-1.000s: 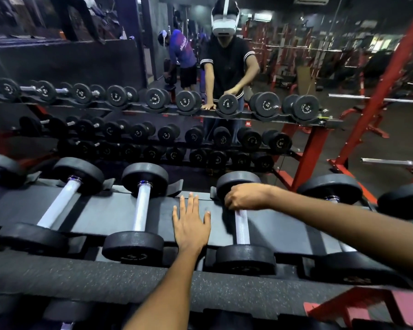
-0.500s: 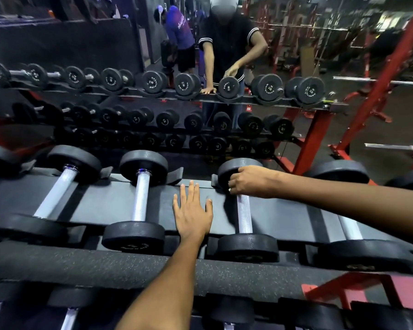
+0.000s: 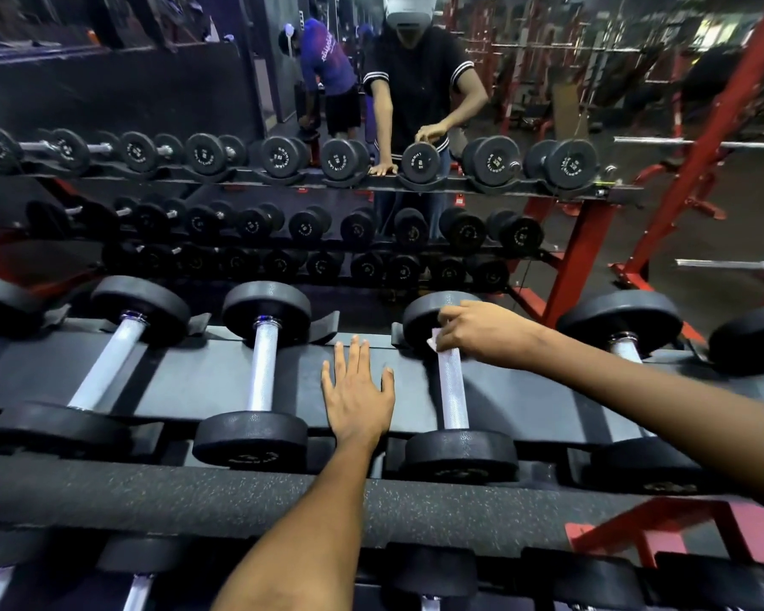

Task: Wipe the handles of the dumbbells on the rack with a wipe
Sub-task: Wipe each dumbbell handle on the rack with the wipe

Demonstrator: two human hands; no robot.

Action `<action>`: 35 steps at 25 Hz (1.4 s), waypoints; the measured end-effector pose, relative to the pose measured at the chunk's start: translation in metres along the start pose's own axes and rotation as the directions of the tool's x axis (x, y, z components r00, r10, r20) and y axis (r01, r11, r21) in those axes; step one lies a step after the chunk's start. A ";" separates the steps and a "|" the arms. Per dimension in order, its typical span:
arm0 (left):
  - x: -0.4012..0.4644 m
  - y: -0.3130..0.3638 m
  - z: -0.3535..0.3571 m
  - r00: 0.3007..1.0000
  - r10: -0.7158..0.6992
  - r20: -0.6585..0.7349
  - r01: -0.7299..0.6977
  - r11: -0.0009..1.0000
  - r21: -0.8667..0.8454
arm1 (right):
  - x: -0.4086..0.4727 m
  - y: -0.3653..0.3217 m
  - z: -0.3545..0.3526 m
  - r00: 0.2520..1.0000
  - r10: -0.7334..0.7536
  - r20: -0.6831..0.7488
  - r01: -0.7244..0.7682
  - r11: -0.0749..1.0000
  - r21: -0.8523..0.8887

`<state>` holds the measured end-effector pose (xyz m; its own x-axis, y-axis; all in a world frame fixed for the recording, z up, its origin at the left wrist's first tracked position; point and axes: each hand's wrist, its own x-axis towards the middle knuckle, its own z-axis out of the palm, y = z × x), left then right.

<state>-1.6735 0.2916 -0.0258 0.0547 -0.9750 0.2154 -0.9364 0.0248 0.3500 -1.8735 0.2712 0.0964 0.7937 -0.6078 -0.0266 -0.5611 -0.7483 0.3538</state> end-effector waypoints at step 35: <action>0.001 0.002 0.000 1.000 -0.010 -0.011 0.010 1.000 -0.008 | -0.039 -0.046 0.042 0.617 0.401 0.677 -0.257 -0.710 0.655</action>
<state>-1.6754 0.2903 -0.0244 0.0674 -0.9728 0.2218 -0.9330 0.0174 0.3595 -1.8892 0.3179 0.0417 0.1056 -0.8553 -0.5073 0.0409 0.5135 -0.8571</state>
